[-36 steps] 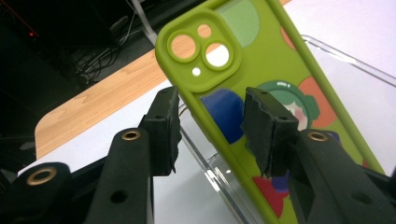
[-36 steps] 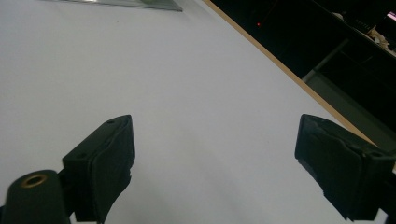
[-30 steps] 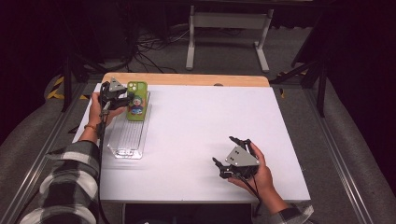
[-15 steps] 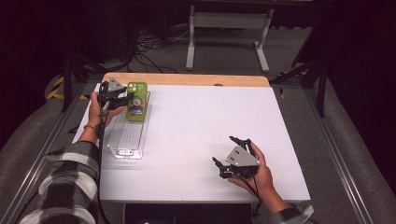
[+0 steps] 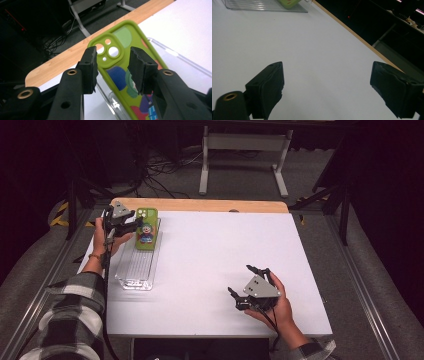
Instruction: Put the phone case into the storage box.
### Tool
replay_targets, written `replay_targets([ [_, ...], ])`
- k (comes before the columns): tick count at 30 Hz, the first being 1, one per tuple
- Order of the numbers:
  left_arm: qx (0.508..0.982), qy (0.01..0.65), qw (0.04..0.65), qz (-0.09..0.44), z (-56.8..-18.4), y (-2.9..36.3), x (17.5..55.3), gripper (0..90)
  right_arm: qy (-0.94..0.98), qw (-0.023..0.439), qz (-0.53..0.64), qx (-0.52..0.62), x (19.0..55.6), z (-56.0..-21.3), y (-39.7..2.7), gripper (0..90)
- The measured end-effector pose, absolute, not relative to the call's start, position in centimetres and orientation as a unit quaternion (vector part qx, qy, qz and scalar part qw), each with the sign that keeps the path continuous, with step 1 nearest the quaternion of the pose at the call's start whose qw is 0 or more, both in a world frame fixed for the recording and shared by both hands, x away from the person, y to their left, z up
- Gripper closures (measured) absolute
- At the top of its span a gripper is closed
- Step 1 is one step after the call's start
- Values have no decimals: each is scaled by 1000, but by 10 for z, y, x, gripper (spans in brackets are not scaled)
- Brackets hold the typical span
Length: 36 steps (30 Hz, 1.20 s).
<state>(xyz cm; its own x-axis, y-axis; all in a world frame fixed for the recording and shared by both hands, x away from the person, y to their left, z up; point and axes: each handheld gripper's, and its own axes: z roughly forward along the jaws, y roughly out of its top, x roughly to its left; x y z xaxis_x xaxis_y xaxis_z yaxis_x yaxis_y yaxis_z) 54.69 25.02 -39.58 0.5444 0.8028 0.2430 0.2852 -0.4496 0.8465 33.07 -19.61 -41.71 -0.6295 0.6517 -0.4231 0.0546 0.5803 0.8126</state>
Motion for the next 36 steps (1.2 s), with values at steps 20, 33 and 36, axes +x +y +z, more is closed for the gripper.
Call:
replay_targets([
  [20, 770, 322, 431, 342, -375, 249, 521, 555, 798, 378, 414, 223, 331, -412, -199, 128],
  [33, 772, 309, 440, 339, -380, 240, 509, 417, 795, 378, 419, 225, 331, -411, -200, 128],
  [36, 768, 305, 444, 347, -379, 239, 504, 385, 794, 378, 420, 227, 331, -410, -201, 128],
])
